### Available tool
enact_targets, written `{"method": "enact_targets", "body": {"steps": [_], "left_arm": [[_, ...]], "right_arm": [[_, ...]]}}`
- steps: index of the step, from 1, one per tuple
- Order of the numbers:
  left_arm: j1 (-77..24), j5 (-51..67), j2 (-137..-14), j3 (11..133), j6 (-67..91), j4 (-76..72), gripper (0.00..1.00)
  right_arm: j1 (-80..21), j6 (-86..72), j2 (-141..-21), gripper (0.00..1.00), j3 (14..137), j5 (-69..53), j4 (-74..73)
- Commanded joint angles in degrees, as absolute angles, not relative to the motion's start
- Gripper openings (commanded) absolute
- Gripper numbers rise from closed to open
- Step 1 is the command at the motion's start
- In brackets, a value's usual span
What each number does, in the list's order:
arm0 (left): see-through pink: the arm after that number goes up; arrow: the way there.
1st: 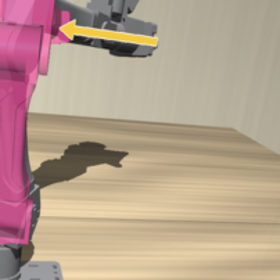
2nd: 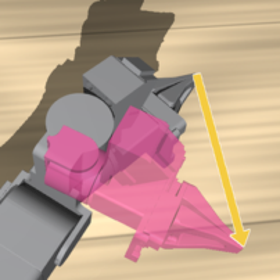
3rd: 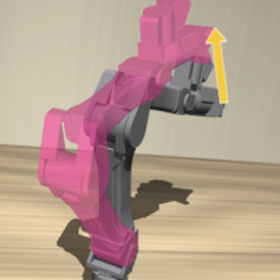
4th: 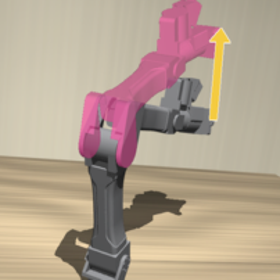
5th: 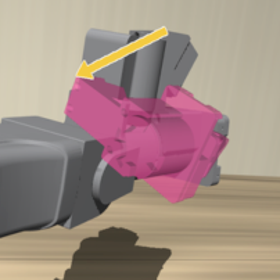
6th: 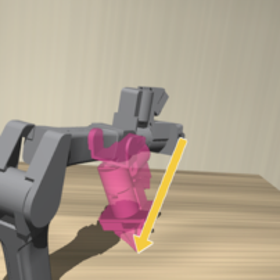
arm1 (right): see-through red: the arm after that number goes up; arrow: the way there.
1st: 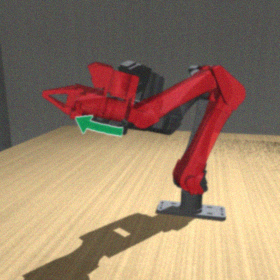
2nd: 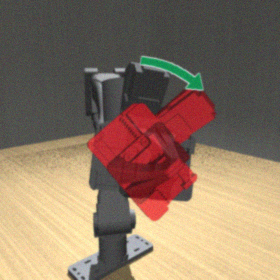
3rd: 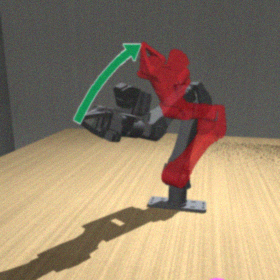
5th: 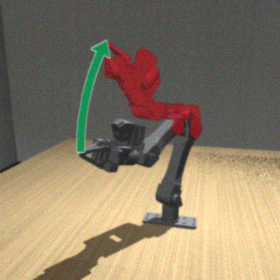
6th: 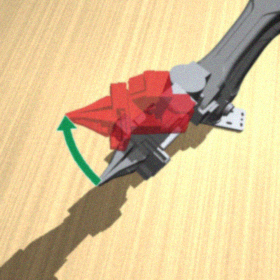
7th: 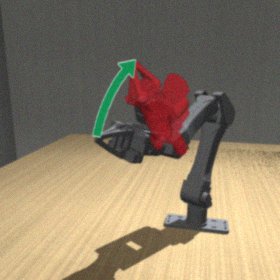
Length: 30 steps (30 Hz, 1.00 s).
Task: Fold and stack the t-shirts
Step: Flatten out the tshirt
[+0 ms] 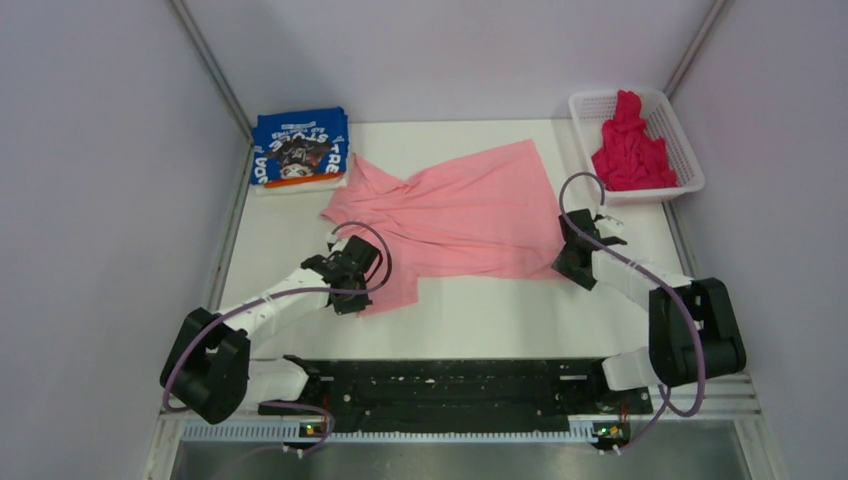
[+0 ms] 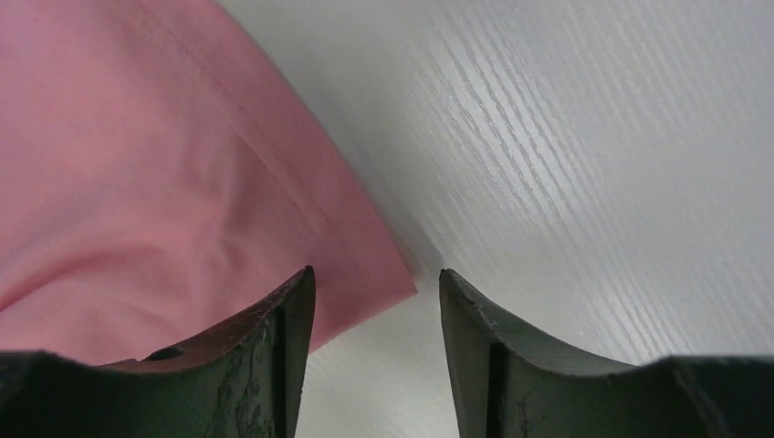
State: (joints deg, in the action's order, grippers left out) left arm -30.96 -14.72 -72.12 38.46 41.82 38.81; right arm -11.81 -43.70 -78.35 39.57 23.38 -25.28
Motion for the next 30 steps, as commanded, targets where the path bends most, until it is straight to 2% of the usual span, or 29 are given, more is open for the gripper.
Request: {"method": "enact_targets", "body": {"steps": [1, 6, 8, 13, 16, 17, 22, 30], "left_arm": [[-31.13, -16.47, -70.55, 39.72, 41.39, 39.08, 0.00], [-31.19, -16.46, -69.72, 39.71, 41.76, 39.07, 0.00], [-31.13, -16.55, -69.57, 39.85, 41.85, 39.11, 0.00], [-31.15, -17.16, -68.99, 40.32, 42.13, 39.61, 0.00], [-31.14, -17.53, -68.19, 40.71, 42.57, 39.64, 0.00], [-31.17, -17.70, -67.84, 41.06, 42.66, 39.65, 0.00], [-31.12, -21.81, -63.25, 46.96, 42.90, 41.78, 0.00], [-31.07, -29.82, -49.96, 67.22, 34.29, 39.97, 0.00]], "right_arm": [[-11.62, -42.97, -81.92, 0.51, 42.52, 20.88, -23.68], [-11.95, -43.71, -84.00, 0.48, 41.84, 18.43, -25.53], [-12.19, -43.60, -84.99, 0.44, 41.90, 18.44, -25.79], [-13.33, -43.53, -85.13, 0.22, 43.13, 19.40, -26.80], [-13.78, -43.41, -83.95, 0.03, 43.42, 20.16, -27.15], [-13.79, -43.25, -83.22, 0.00, 43.56, 20.30, -27.15], [-14.21, -40.74, -73.71, 0.00, 46.33, 20.71, -27.49], [-14.20, -35.55, -56.06, 0.00, 59.57, 16.70, -31.90]]}}
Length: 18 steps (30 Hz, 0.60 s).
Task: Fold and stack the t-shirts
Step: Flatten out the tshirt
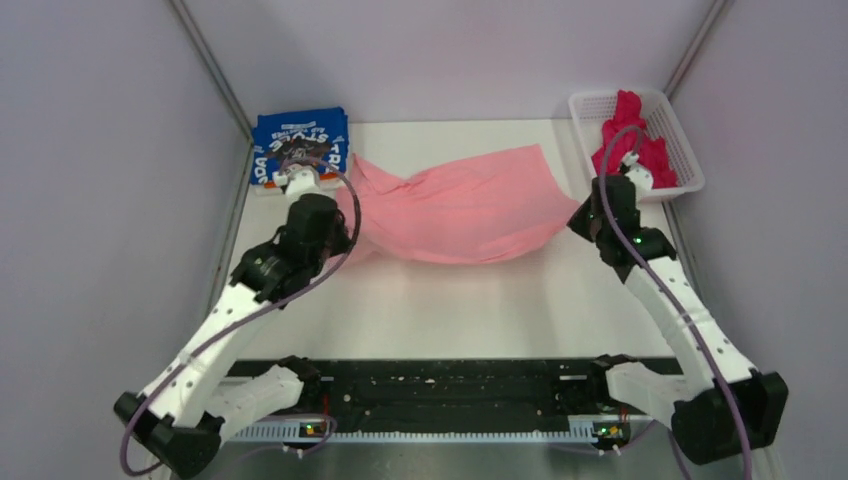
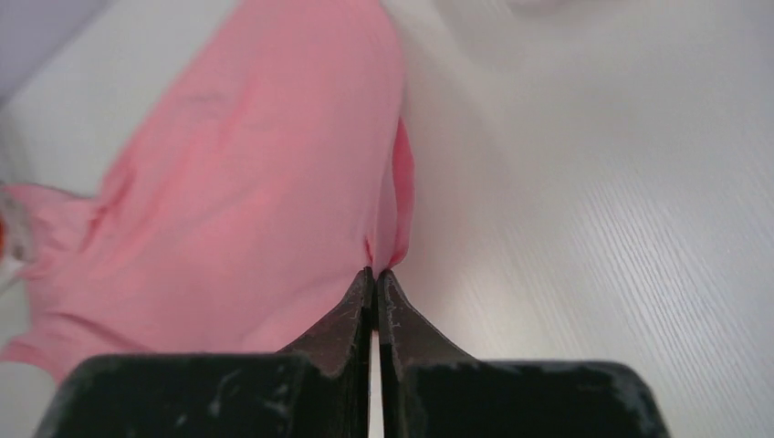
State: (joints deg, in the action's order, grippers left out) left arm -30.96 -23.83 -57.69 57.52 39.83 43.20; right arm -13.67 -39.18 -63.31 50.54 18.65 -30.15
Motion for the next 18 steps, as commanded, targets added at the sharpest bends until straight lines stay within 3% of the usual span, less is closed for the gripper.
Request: {"method": "enact_targets", "body": {"steps": [1, 7, 18], "left_arm": [[-31.14, -29.64, -48.07, 69.42, 32.72, 38.87, 0.00], [-31.14, -25.95, -40.30, 80.95, 23.67, 31.22, 0.00], [-31.10, -8.08, -46.33, 114.26, 14.95, 36.26, 0.00]], "right_arm": [[-14.11, -35.06, -54.49, 0.00, 61.61, 16.34, -32.75], [-14.21, -33.56, -46.89, 0.00, 74.16, 14.73, -37.72], [-14.22, -30.57, -42.31, 0.00, 98.78, 6.50, -47.81]]}}
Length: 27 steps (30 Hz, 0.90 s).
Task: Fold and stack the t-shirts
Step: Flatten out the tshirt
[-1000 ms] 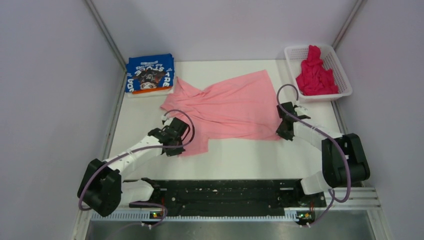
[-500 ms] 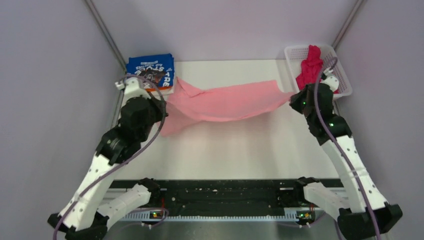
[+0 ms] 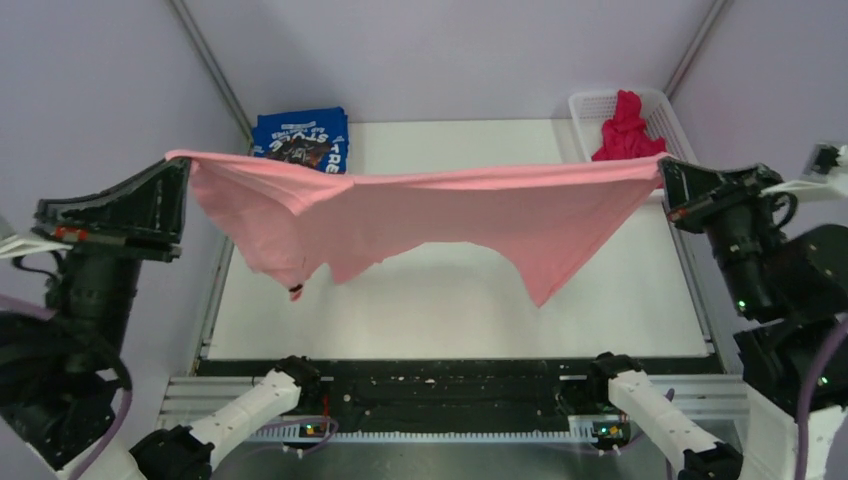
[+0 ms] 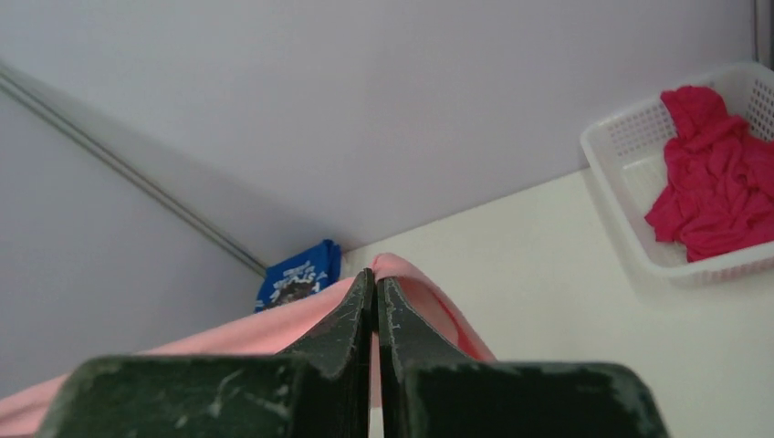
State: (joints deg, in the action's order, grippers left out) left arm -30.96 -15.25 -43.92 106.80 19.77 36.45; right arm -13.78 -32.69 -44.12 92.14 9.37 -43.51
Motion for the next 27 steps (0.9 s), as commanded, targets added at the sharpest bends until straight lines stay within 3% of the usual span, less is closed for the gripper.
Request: {"method": "enact_targets", "body": {"steps": [1, 7, 14, 24, 27], "left_arm": [[-31.05, -7.34, -46.86, 116.30, 14.21, 36.29, 0.00], [-31.07, -5.44, -50.84, 123.70, 11.63, 36.73, 0.00], [-31.08, -14.35, -55.55, 121.72, 8.38, 35.14, 0.00], [-30.81, -36.15, -62.88, 97.44, 2.26, 20.63, 0.00], [-27.59, -34.14, -68.61, 88.60, 3.89, 17.00, 0.00]], "right_arm": [[-14.19, -30.32, -41.75, 0.00, 100.04, 6.06, -48.34], [-14.22, -30.21, -40.15, 0.00, 102.93, 3.54, -49.83], [-14.19, -29.65, -40.19, 0.00, 99.87, 9.16, -48.08], [-14.20, -29.79, -46.68, 0.00, 78.67, 24.04, -39.48], [-14.03, -30.25, -50.27, 0.00, 70.15, 28.18, -32.85]]}}
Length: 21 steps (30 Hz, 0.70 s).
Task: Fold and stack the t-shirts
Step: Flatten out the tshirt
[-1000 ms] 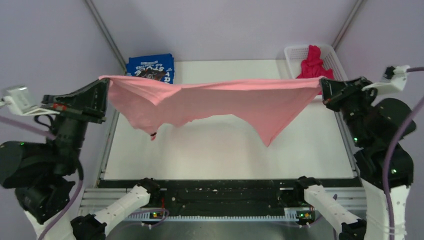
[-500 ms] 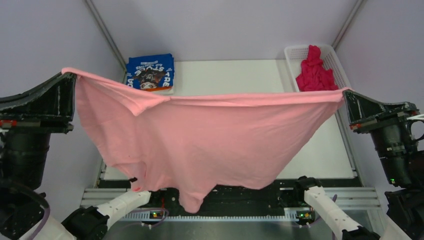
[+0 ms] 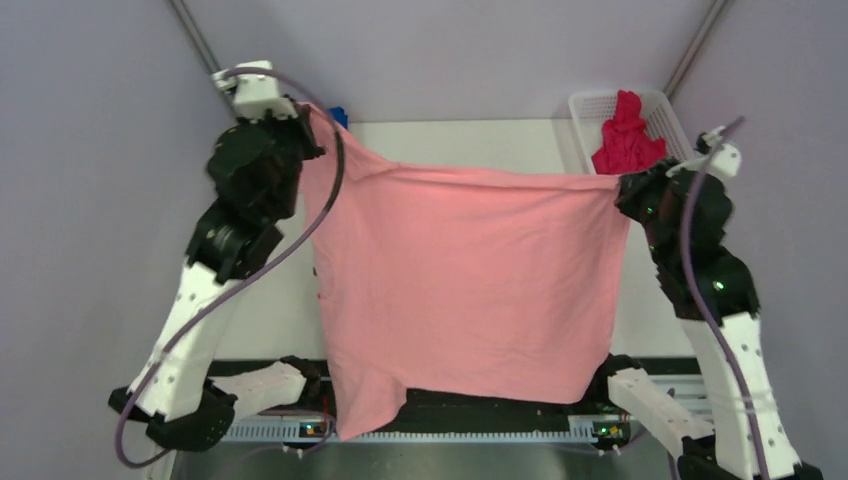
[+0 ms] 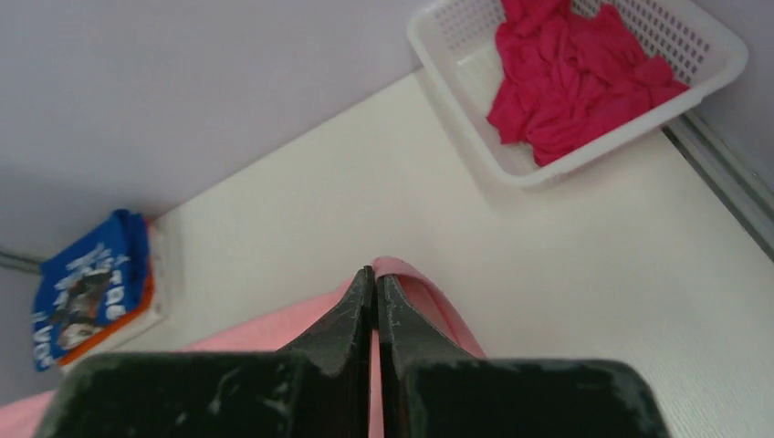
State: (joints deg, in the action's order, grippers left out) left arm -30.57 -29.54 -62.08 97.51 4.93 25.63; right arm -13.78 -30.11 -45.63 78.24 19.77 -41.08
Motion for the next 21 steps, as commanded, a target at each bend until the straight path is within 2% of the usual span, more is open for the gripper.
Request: {"method": "enact_targets", "body": {"steps": [1, 7, 13, 21], "left_arm": [[-25.19, -31.96, -71.22, 86.61, 5.20, 15.81, 0.00], [-16.48, -16.80, -90.28, 84.43, 13.40, 12.32, 0.00], [-14.58, -13.41, -106.21, 89.31, 13.36, 10.31, 0.00], [-12.46, -9.38, -117.94, 96.28, 15.97, 11.09, 0.00]], "right_arm": [[-13.79, -30.35, -51.82, 0.00, 67.48, 28.34, -30.23], [-10.69, -24.19, -68.02, 0.00, 54.39, 14.63, -5.54], [-9.40, -24.20, -86.69, 0.00, 56.56, 12.08, 5.51], [-7.77, -26.19, -99.13, 0.00, 63.81, 12.74, 7.44]]}}
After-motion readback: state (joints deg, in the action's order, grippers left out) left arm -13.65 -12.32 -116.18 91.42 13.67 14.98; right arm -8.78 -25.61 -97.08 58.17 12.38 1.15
